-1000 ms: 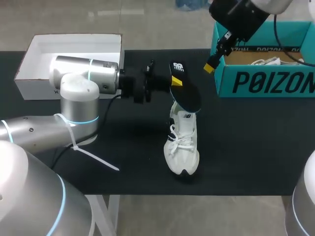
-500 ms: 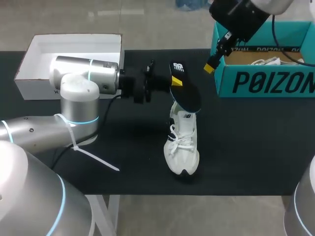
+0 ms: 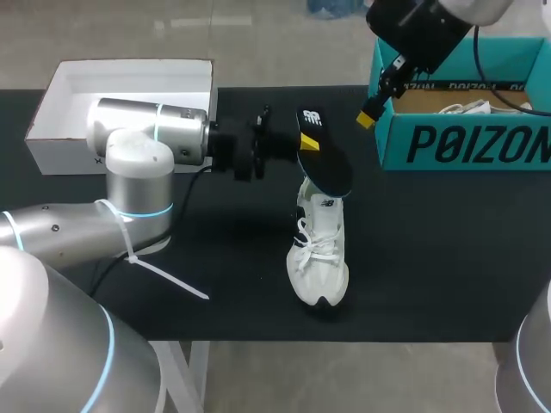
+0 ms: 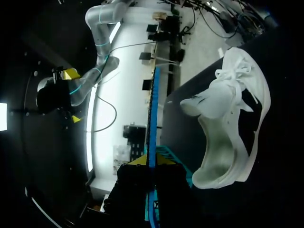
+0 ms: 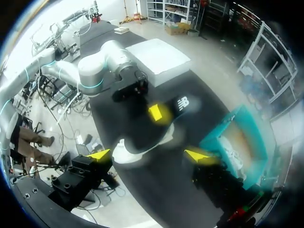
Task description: Take the shoe out of the shoebox, open the shoe tongue, remove and reinsert the insole, then place the shoe into the shoebox
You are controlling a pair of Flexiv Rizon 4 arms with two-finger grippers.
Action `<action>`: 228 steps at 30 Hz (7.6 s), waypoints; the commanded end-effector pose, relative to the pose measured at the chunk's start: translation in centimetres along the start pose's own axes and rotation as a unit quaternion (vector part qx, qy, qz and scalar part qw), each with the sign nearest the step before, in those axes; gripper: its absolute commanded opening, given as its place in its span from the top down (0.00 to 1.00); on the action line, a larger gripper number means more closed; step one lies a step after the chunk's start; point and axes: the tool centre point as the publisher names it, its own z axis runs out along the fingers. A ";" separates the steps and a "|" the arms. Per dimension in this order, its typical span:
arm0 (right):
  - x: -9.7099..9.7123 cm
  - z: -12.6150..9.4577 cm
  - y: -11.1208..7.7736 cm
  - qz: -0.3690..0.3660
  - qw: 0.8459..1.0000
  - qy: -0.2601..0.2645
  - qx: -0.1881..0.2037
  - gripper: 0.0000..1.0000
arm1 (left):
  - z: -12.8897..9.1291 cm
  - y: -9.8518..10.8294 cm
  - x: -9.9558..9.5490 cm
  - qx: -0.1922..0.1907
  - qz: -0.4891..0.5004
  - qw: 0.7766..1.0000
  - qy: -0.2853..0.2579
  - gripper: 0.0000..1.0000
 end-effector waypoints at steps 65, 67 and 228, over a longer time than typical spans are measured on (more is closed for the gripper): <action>0.0 0.1 0.1 0.000 1.000 0.000 0.001 0.00 | -3.7 -1.6 -3.3 0.088 -0.515 0.829 -0.200 1.00; 0.0 0.1 0.1 0.000 1.000 0.000 0.001 0.00 | -3.6 -1.6 -3.1 0.074 -0.544 0.814 -0.190 1.00; 0.5 -7.1 -1.3 0.052 0.994 -0.078 -0.053 0.00 | -2.3 4.1 -6.8 0.110 -0.932 0.307 -0.158 1.00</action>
